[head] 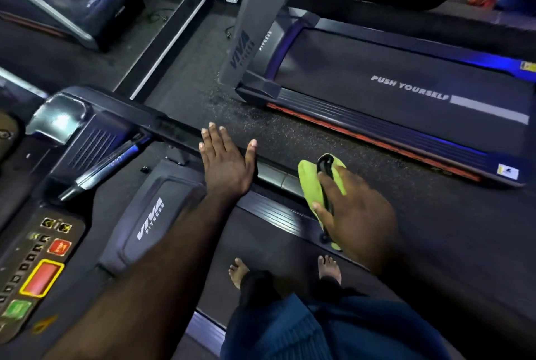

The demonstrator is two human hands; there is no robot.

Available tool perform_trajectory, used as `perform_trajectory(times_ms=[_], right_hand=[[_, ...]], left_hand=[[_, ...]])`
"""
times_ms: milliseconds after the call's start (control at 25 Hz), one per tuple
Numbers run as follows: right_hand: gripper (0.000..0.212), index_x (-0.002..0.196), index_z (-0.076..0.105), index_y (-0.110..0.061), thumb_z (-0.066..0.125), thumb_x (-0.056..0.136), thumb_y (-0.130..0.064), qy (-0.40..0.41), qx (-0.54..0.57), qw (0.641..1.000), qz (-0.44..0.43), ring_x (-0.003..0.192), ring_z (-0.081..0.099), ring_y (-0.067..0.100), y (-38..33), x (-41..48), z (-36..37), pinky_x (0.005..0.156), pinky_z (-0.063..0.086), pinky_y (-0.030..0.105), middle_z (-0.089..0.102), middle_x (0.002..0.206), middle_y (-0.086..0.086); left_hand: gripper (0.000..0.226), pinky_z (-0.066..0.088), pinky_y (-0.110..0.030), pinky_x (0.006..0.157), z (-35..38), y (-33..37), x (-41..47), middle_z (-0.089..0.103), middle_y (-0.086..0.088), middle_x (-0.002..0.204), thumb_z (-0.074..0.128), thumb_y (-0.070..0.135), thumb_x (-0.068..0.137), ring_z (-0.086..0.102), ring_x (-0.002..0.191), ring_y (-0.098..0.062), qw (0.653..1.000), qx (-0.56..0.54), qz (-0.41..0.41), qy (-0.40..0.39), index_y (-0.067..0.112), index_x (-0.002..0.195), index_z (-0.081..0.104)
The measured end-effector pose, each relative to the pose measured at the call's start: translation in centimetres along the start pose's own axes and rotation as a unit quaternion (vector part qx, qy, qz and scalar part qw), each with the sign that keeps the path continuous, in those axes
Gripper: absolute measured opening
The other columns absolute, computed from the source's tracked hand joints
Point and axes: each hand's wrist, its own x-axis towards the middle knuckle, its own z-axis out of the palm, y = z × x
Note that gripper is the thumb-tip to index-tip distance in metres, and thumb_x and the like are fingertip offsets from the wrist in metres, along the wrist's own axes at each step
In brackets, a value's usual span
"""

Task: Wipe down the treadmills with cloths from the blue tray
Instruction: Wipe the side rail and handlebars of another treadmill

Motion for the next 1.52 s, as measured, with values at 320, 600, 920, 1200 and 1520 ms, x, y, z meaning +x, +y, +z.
perform_trajectory(times_ms=[320,600,920,1200,1520], right_hand=[[0.052,0.157,0.036,-0.047,0.040,0.105,-0.053,0.026,0.058,0.998,-0.023,0.133,0.052,0.028,1.2,-0.6,-0.4,0.090,0.056,0.042,0.042,0.159,0.005],[0.041,0.137,0.052,-0.038,0.033,0.104,-0.052,-0.049,0.087,0.995,-0.003,0.108,0.065,0.033,-0.4,5.6,-0.9,0.076,0.051,0.042,0.063,0.131,0.007],[0.053,0.145,0.049,-0.033,0.028,0.106,-0.062,-0.030,0.036,0.999,-0.019,0.106,0.067,0.036,-1.1,5.6,-0.9,0.078,0.055,0.045,0.061,0.134,0.014],[0.055,0.161,0.028,-0.045,0.038,0.108,-0.050,0.026,0.075,0.994,-0.073,0.142,0.044,0.033,1.8,-0.5,0.2,0.101,0.051,0.049,0.031,0.167,0.007],[0.053,0.164,0.025,-0.045,0.030,0.111,-0.047,-0.002,0.089,0.978,-0.189,0.152,0.036,0.035,3.0,1.7,0.9,0.109,0.048,0.051,0.025,0.173,0.003]], left_hand=[[0.090,-0.004,-0.051,0.129,0.2,-0.1,0.4,-0.001,-0.024,0.173,0.014,0.067,0.106,-0.009,0.160,-0.038,1.000,0.028,0.005,0.006,-0.001,0.164,0.007],[0.090,-0.005,-0.049,0.130,-0.1,0.2,0.2,-0.002,-0.022,0.173,0.015,0.067,0.106,-0.011,0.161,-0.035,1.000,0.026,-0.005,-0.004,0.000,0.165,0.005],[0.087,-0.004,-0.050,0.129,0.2,0.2,0.2,0.000,-0.023,0.173,0.017,0.065,0.107,-0.007,0.161,-0.037,0.999,0.034,-0.001,0.016,0.002,0.165,0.010],[0.085,-0.005,-0.051,0.130,-0.2,0.5,0.2,-0.004,-0.021,0.174,0.011,0.065,0.106,-0.011,0.161,-0.035,0.999,0.038,-0.012,-0.003,0.005,0.166,0.007],[0.084,-0.003,-0.054,0.129,0.4,-0.1,0.2,-0.001,-0.025,0.173,0.012,0.061,0.107,-0.008,0.160,-0.040,0.999,0.036,0.018,0.014,0.000,0.165,0.011]])
